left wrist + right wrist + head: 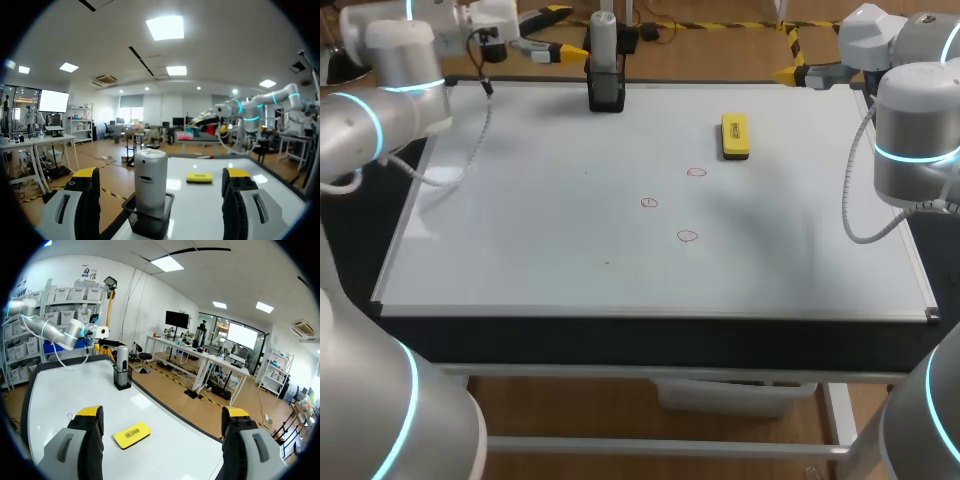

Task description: Pick up the inspection probe, press it on each red-marked spot on the whiteboard one by one, put down the probe, pick up the eraser, and wipe off all the red marks.

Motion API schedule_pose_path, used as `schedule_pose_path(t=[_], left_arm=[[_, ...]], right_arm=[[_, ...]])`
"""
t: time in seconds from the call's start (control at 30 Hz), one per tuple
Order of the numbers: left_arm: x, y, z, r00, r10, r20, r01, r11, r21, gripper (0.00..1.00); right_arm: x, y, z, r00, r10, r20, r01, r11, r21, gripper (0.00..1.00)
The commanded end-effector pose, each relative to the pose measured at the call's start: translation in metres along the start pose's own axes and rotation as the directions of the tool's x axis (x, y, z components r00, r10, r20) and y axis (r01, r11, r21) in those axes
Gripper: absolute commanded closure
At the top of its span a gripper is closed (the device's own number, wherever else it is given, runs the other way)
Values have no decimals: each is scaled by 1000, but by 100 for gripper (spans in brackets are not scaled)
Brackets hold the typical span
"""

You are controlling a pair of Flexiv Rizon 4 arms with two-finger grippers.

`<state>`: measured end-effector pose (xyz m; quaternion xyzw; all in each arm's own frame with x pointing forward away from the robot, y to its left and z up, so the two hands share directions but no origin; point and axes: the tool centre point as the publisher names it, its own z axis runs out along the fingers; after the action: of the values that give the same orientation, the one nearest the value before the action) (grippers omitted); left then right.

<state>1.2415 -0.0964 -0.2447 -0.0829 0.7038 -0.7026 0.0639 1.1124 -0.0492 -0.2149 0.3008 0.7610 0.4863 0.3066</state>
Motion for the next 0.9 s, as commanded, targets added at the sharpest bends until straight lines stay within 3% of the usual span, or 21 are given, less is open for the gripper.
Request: schedule_pose_path(t=[0.03,0.6,0.9], left_arm=[[-16,7,25,938,-4,-346,7,1000,8,0],[1,14,56,921,-33,-388,31,999,-12,0],[-1,22,61,913,-47,-406,41,999,-22,0]], right_arm=[[0,0,0,1000,0,0,0,1000,-1,0],[0,0,0,1000,0,0,0,1000,-1,0],[0,0,0,1000,0,0,0,1000,-1,0]])
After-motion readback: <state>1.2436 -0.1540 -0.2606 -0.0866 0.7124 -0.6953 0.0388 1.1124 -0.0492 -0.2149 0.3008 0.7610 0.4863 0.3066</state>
